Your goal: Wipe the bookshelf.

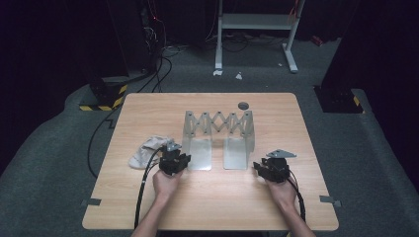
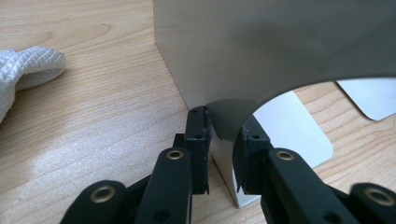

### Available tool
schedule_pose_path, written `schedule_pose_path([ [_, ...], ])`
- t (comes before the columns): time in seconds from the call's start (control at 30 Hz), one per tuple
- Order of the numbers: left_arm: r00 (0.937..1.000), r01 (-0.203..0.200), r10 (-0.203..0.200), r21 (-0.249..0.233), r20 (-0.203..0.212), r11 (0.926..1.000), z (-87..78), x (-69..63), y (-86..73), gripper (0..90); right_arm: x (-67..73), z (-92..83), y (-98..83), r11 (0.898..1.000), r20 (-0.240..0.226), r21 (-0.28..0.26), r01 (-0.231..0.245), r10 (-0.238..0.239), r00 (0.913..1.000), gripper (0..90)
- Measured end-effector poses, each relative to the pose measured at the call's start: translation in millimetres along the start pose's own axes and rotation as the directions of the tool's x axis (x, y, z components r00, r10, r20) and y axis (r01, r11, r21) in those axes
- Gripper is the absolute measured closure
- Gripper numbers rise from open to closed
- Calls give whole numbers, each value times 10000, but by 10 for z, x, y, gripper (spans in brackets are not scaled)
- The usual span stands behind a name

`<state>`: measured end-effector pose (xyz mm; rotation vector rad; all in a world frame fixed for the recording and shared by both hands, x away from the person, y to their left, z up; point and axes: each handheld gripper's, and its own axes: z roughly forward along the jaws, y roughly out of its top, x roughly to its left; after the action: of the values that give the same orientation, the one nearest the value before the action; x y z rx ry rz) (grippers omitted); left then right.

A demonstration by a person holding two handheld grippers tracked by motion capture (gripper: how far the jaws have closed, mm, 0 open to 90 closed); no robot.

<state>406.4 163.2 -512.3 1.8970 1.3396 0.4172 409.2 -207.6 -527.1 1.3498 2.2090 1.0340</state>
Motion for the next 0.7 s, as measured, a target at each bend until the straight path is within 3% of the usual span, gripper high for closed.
schedule_pose_path([
  [0.33, 9996, -259, 259, 8, -59, 9997, -71, 20, -3, 751, 4, 85, 86, 9997, -129, -168, 148, -150, 9998, 563],
  [0.47, 9998, -170, 170, -54, -78, 9998, -120, 40, -16, 737, 26, 99, 126, 9996, -252, -226, 152, -157, 9996, 564],
  [0.7, 10000, -24, 24, -397, 11, 9992, -328, 94, -22, 609, 78, 36, 108, 9985, -560, -456, 296, -321, 9979, 563],
])
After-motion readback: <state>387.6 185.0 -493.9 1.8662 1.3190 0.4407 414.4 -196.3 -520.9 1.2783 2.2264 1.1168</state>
